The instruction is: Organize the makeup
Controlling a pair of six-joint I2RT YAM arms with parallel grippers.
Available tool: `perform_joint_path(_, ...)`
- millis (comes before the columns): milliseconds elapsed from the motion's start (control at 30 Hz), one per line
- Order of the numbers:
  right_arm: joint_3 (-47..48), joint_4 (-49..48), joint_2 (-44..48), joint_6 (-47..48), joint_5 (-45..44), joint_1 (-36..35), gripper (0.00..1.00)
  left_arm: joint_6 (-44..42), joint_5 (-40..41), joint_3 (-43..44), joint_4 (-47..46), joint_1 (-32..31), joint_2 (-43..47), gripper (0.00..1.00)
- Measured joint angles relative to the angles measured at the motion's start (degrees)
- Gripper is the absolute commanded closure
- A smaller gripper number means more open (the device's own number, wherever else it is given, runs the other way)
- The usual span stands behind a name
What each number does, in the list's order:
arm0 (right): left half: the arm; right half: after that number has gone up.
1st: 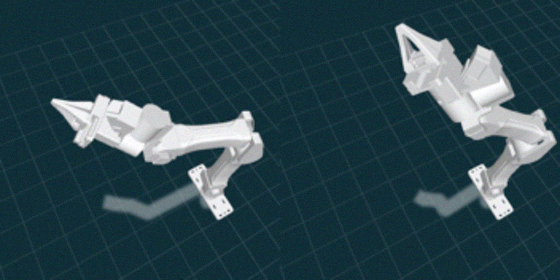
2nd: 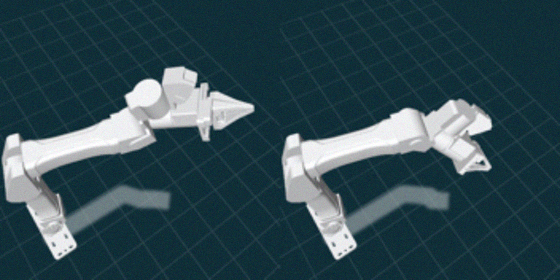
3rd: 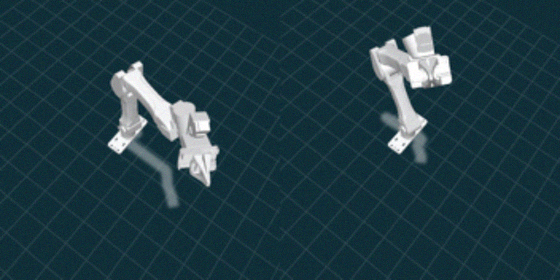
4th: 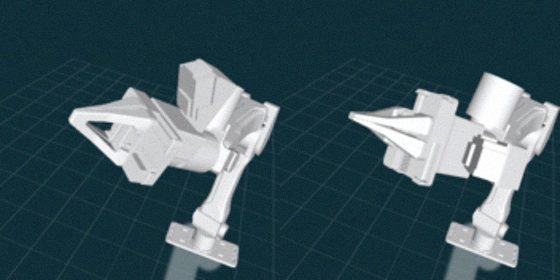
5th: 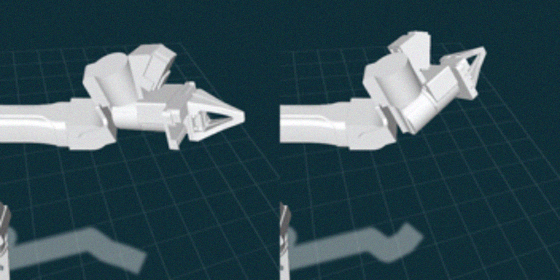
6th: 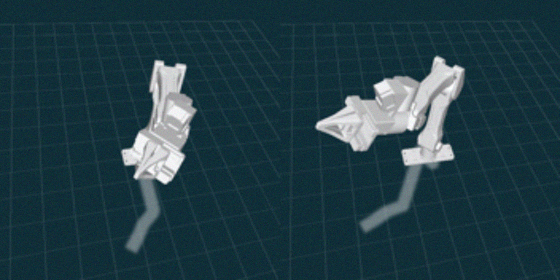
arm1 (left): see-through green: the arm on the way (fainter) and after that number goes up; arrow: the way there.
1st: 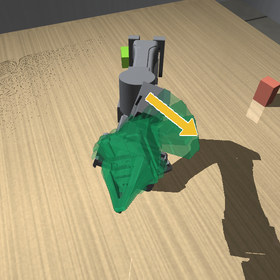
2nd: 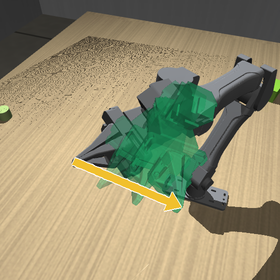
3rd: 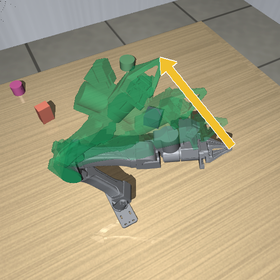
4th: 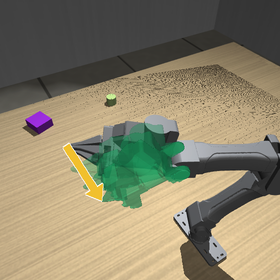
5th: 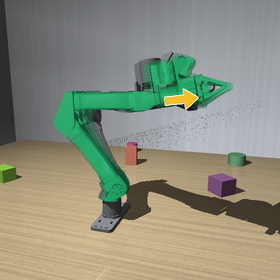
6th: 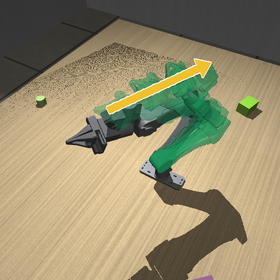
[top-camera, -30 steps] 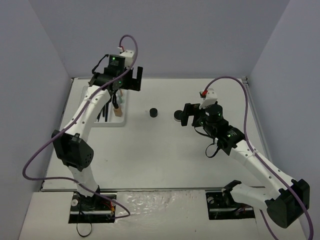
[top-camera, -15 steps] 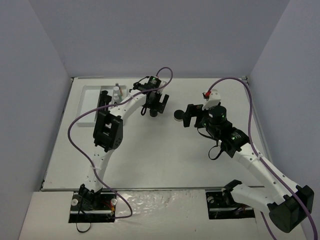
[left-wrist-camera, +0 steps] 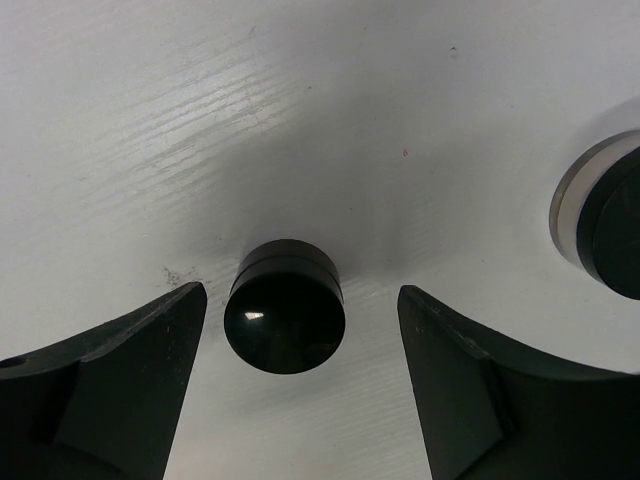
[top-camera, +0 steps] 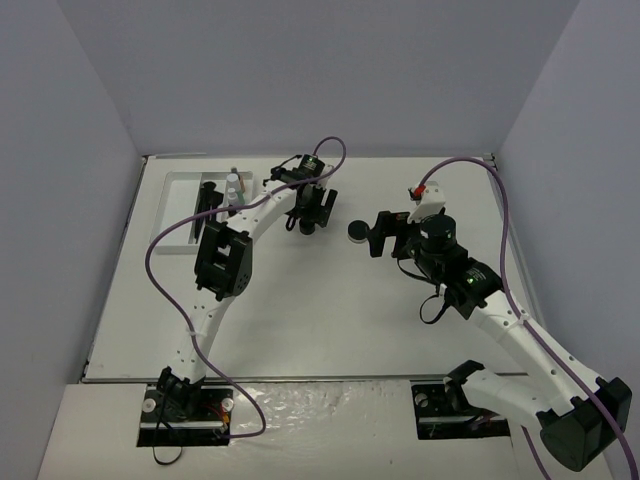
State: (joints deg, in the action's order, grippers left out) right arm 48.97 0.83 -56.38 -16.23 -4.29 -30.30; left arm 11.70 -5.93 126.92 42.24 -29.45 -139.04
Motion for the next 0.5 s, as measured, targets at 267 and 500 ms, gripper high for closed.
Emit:
perform_joint_path(267, 0.0, 0.3, 0.0, 0.0, 0.0, 0.0, 0.0, 0.8, 0.2, -2.0, 0.3, 0.0, 0.0, 0.3)
perform_joint_path(500, -0.1, 0.3, 0.0, 0.0, 0.0, 0.0, 0.0, 0.9, 0.9, -2.0, 0.4, 0.0, 0.0, 0.43)
